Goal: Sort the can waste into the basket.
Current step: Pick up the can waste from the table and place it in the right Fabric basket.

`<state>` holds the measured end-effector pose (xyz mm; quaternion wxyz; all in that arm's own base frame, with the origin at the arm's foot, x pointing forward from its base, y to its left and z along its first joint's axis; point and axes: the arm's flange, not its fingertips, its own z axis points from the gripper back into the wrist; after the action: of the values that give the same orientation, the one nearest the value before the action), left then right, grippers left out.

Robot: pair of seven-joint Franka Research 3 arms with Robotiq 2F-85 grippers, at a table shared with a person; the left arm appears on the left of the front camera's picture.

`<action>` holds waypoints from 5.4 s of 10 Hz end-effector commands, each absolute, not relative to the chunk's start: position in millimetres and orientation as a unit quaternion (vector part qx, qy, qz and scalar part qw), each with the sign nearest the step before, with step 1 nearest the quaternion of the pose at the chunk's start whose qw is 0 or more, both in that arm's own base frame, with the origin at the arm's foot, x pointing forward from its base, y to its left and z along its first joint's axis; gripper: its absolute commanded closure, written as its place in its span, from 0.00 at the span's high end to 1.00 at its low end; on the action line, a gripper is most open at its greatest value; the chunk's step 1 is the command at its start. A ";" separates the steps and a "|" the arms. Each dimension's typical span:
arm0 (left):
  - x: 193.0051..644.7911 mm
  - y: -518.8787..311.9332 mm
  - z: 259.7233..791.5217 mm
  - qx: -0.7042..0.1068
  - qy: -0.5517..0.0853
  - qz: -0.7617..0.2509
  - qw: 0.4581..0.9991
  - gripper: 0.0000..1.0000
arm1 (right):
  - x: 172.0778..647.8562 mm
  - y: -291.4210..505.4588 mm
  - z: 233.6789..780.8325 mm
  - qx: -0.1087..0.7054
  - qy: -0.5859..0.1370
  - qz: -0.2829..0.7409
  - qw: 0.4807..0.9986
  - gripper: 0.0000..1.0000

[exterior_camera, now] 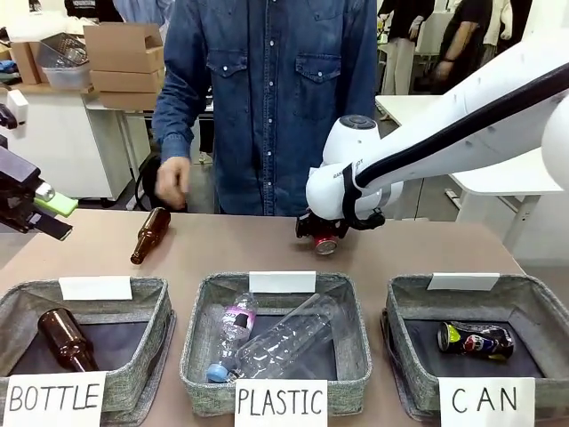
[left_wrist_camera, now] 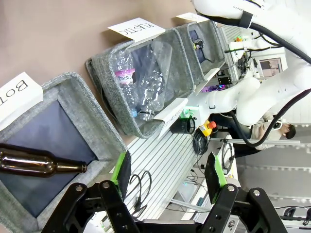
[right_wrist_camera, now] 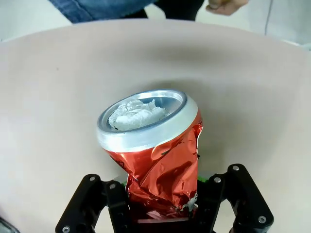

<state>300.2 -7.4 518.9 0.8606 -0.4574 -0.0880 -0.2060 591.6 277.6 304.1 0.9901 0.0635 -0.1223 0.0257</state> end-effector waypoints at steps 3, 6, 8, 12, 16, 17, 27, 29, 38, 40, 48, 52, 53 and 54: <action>298.5 -5.5 519.9 -0.458 -0.086 -0.208 0.860 0.79 | 557.8 244.4 357.3 0.092 -0.111 0.039 0.989 0.00; 298.5 -5.5 519.9 -0.458 -0.086 -0.208 0.860 0.79 | 462.3 173.8 447.1 0.069 -0.027 0.175 0.982 0.00; 298.5 -5.5 519.9 -0.458 -0.086 -0.208 0.860 0.79 | 383.9 109.3 500.5 0.095 -0.015 0.204 0.974 0.00; 298.5 -5.5 519.9 -0.458 -0.086 -0.208 0.860 0.79 | 293.1 31.4 492.5 0.075 0.046 0.231 0.969 0.00; 298.5 -5.5 519.9 -0.458 -0.086 -0.208 0.860 0.79 | 297.1 24.2 484.1 0.082 0.038 0.211 0.973 0.00; 298.5 -5.5 519.9 -0.458 -0.086 -0.208 0.860 0.79 | 300.4 24.5 484.8 0.081 0.040 0.207 0.974 0.00; 298.5 -5.5 519.9 -0.458 -0.086 -0.208 0.860 0.79 | 308.6 20.4 482.3 0.088 0.031 0.189 0.977 1.00; 298.5 -5.5 519.9 -0.458 -0.086 -0.208 0.860 0.79 | 310.1 20.6 482.8 0.092 0.023 0.182 0.979 1.00; 298.5 -5.5 519.9 -0.458 -0.086 -0.208 0.860 0.79 | 322.6 43.8 531.5 0.556 0.013 -0.005 0.831 1.00; 298.5 -5.5 519.9 -0.458 -0.086 -0.208 0.860 0.79 | 328.1 35.9 535.0 0.650 0.024 -0.089 0.754 1.00; 298.5 -5.5 519.9 -0.458 -0.086 -0.208 0.860 0.79 | 322.4 40.7 539.1 0.521 0.033 0.040 0.852 1.00; 298.5 -5.5 519.9 -0.458 -0.086 -0.208 0.860 0.79 | 322.4 40.7 539.1 0.521 0.033 0.040 0.852 1.00; 298.5 -5.5 519.9 -0.458 -0.086 -0.208 0.860 0.79 | 322.4 40.7 539.1 0.521 0.033 0.040 0.852 1.00; 298.5 -5.5 519.9 -0.458 -0.086 -0.208 0.860 0.79 | 322.4 40.7 539.1 0.521 0.033 0.040 0.852 1.00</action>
<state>299.9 -7.3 519.5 0.8606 -0.4572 -0.0886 -0.2064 322.2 43.3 538.2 0.8513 0.5228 0.0352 0.0284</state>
